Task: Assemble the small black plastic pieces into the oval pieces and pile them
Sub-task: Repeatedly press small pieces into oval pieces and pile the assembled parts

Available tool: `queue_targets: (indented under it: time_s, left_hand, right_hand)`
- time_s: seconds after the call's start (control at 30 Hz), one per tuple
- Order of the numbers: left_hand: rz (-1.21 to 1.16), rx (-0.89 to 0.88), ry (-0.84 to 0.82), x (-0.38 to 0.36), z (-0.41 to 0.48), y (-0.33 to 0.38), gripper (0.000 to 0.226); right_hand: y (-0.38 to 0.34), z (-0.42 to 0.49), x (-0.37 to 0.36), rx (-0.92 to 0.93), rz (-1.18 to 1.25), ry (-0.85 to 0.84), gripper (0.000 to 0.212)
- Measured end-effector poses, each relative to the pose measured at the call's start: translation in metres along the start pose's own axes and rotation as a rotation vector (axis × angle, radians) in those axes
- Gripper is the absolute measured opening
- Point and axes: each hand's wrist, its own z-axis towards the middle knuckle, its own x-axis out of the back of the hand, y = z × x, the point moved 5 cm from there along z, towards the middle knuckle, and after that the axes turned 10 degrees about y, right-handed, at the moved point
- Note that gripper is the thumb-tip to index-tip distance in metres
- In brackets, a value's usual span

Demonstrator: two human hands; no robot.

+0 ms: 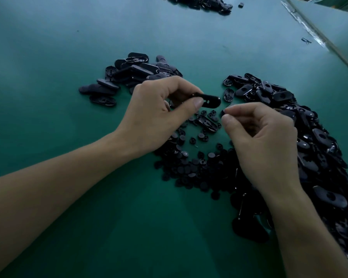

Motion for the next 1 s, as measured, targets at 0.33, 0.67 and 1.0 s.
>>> queue_targets:
  time_s: [0.33,0.67,1.0]
  left_hand:
    - [0.016,-0.003,0.061,0.006,0.000,0.000,0.013]
    - [-0.017,-0.032,0.086,0.005,-0.001,0.002,0.022]
    - [0.047,-0.055,0.163,0.008,-0.001,0.002,0.034]
  right_hand:
    - [0.000,-0.002,0.006,0.006,-0.274,-0.145,0.013]
    - [0.002,-0.006,-0.002,-0.074,-0.469,-0.314,0.021]
    - [-0.003,-0.007,-0.007,0.013,-0.360,-0.263,0.021]
